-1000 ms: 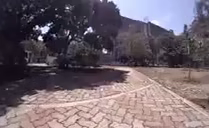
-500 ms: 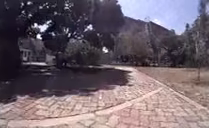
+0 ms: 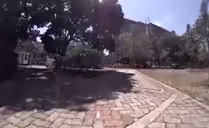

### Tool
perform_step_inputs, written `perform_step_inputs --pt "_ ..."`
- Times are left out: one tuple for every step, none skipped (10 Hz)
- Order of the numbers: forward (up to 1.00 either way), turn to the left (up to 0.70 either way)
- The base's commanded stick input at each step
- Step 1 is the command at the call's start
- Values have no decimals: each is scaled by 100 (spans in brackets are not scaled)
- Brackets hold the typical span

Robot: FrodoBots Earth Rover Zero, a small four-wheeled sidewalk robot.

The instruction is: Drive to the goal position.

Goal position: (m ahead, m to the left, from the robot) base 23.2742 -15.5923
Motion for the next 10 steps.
perform_step_inputs --pt "100 0" --pt "100 0" --pt "100 0" --pt "100 0" --pt "100 -29" --pt "100 -30" --pt "100 -30" --pt "100 -30" --pt "100 -25" --pt "100 -13"
